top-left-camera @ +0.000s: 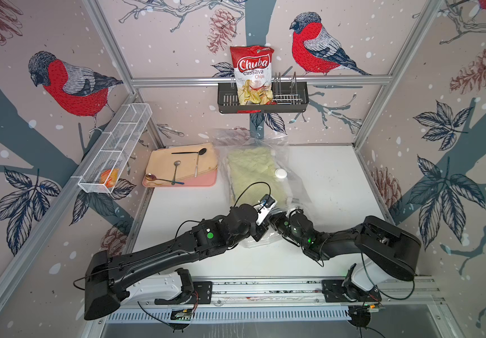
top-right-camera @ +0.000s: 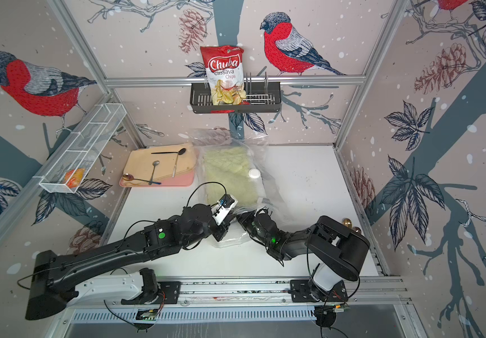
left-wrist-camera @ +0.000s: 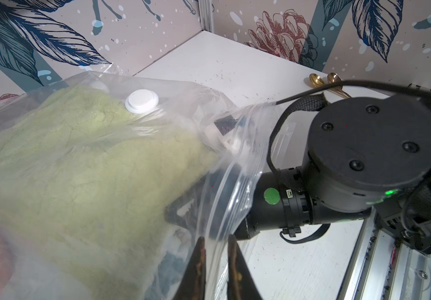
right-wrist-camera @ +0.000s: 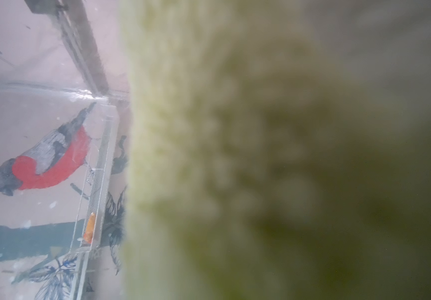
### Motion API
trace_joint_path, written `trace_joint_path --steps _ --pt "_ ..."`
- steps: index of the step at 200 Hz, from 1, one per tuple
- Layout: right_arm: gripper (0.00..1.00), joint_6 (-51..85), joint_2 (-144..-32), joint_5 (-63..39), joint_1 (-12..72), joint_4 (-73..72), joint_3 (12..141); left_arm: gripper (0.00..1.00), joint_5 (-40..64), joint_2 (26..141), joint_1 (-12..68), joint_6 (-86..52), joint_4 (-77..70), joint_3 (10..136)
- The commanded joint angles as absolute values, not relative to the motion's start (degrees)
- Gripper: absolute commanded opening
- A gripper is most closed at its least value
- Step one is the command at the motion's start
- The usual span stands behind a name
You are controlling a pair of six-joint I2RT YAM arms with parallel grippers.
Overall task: Take the blanket out of the vacuum bag
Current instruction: Take out the blanket from the vacuum bag.
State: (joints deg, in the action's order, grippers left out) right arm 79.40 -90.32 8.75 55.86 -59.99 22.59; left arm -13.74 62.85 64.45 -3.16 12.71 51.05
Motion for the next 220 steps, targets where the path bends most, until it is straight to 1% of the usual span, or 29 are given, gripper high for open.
trace_joint_path --steps 1,39,68,112,147,160,173,184,196,220 --pt "0.38 78.3 -89.7 7.8 56.0 -61.5 23.1 0.16 -14.3 62.8 64.5 -3.1 10.4 51.1" --pt "0.36 76.5 -89.5 8.0 55.1 -57.5 26.0 0.17 -14.5 62.7 64.4 -3.1 10.4 51.1" --pt "0.31 74.8 -88.2 7.5 54.4 -56.0 27.6 0.17 -14.9 62.7 64.4 -3.0 10.5 51.1" --pt "0.31 74.1 -84.6 8.4 54.7 -54.6 26.6 0.17 -15.0 62.3 64.4 -3.0 10.4 51.0" --pt "0.32 75.8 -86.8 8.5 54.2 -58.1 24.8 0.17 -15.2 62.4 64.4 -3.0 10.5 51.0" --pt "0.37 76.5 -88.3 7.7 54.0 -59.3 25.0 0.17 -15.2 62.4 64.5 -3.0 10.4 50.9" --pt "0.47 76.8 -89.5 7.3 54.0 -59.8 25.3 0.17 -15.3 62.5 64.4 -3.0 10.4 51.0" --pt "0.51 77.3 -90.1 7.2 54.0 -60.1 25.5 0.17 -15.1 62.5 64.4 -3.0 10.4 51.1" --pt "0.52 77.7 -90.5 7.4 53.9 -60.7 25.4 0.17 -15.1 62.5 64.4 -3.0 10.5 51.1" --pt "0.51 77.5 -90.8 7.1 53.2 -60.7 26.5 0.17 -14.9 62.5 64.4 -3.0 10.5 50.9"
